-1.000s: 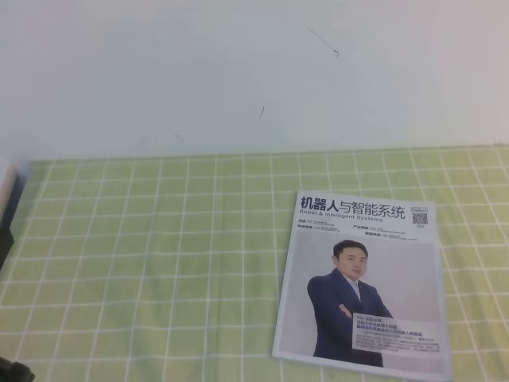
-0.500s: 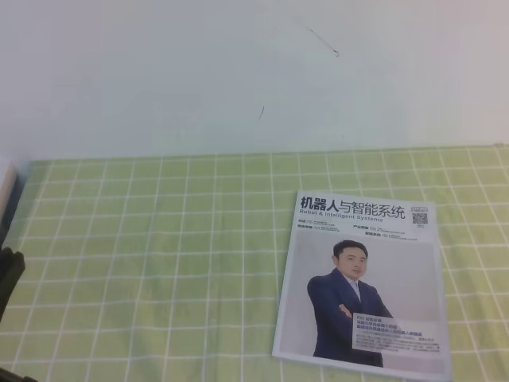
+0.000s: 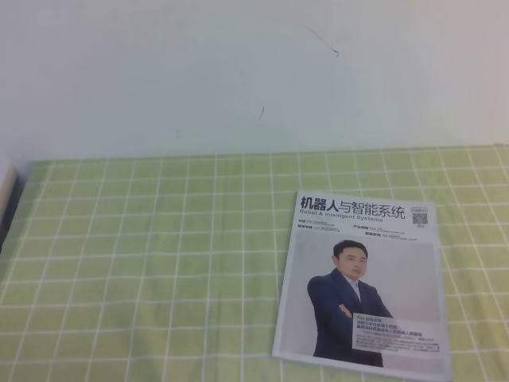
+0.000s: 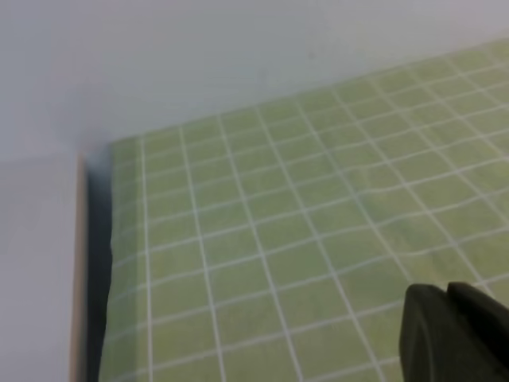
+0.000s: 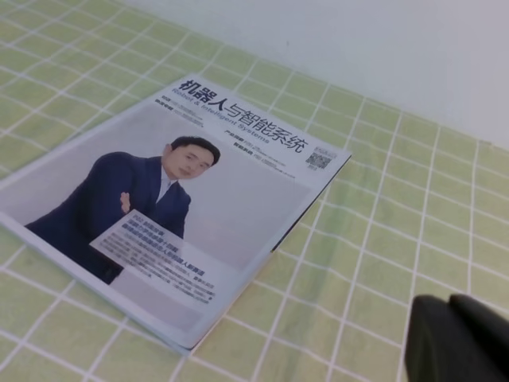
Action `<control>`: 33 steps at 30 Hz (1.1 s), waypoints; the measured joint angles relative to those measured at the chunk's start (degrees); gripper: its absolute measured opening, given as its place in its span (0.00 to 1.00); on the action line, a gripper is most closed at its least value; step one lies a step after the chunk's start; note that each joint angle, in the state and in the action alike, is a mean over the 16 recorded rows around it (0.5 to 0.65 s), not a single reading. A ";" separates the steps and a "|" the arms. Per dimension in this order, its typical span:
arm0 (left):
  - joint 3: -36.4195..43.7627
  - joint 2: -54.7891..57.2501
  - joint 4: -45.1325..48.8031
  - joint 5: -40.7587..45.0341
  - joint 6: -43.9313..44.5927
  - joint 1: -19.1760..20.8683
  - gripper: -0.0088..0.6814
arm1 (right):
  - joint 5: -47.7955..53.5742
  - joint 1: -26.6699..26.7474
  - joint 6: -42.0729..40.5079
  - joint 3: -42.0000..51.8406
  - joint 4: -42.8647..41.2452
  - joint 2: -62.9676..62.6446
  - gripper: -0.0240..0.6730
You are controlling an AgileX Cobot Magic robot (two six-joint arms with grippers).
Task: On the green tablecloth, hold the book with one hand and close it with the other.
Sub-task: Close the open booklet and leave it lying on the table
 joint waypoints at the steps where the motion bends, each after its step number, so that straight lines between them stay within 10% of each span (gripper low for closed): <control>1: 1.15 -1.11 -0.52 0.71 -0.06 1.18 0.01 | 0.01 0.00 0.00 0.00 0.00 0.00 0.03; 14: 10.04 -6.87 -5.27 -0.13 0.16 11.12 0.01 | 0.07 0.00 0.00 0.00 0.00 0.00 0.03; 33: 10.29 -6.93 -5.13 -1.24 -2.85 8.54 0.01 | 0.08 0.00 0.00 0.00 0.00 0.00 0.03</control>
